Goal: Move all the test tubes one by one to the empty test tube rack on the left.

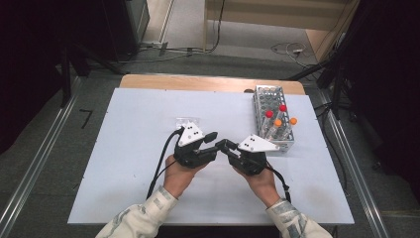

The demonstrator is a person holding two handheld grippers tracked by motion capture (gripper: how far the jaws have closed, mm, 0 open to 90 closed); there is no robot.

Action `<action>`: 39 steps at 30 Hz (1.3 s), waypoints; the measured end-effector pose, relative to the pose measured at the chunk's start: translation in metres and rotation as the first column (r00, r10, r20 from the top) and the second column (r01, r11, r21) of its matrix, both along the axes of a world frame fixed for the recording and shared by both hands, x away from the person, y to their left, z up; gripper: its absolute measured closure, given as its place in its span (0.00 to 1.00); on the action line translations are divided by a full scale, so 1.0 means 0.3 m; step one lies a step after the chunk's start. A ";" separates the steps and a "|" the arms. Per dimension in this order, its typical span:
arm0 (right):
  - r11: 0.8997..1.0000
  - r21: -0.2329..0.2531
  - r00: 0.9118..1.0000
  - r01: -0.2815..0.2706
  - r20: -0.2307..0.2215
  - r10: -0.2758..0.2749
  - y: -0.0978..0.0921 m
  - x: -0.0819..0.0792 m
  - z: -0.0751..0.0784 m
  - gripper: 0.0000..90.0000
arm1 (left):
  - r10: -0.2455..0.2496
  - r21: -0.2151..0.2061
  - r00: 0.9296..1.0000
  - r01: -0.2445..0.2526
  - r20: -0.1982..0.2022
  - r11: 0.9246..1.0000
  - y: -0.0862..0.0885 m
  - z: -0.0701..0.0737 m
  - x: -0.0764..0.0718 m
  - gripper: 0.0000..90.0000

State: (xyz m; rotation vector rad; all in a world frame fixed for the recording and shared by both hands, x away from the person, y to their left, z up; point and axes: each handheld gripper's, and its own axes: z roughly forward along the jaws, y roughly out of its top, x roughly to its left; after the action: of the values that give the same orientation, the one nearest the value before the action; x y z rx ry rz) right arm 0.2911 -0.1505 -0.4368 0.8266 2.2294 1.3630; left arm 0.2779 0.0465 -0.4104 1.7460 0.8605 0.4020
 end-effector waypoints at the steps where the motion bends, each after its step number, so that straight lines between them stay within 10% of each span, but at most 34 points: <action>1: 1.000 -0.001 1.000 -0.001 0.003 0.001 0.001 -0.001 0.000 0.81 | -0.002 0.000 1.000 0.002 0.002 1.000 -0.004 0.001 0.001 0.71; 26: 1.000 -0.003 1.000 -0.013 0.028 0.013 0.011 -0.016 0.005 0.81 | -0.002 0.014 1.000 0.002 -0.027 1.000 -0.021 -0.009 0.017 0.84; 33: 0.999 0.025 0.999 -0.032 -0.037 0.033 -0.004 -0.005 0.009 0.46 | 0.011 0.004 1.000 -0.011 -0.024 1.000 -0.005 -0.003 0.022 0.85; 39: 0.999 0.016 0.998 -0.030 -0.050 0.031 -0.023 -0.010 0.012 0.39 | 0.017 -0.005 1.000 -0.017 -0.022 1.000 -0.001 0.002 0.028 0.85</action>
State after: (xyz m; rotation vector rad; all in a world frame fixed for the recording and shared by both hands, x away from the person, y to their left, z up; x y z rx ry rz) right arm 0.2882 -0.1575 -0.4332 0.8447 2.2808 1.3897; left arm 0.2864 0.0461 -0.4097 1.7425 0.8919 0.3919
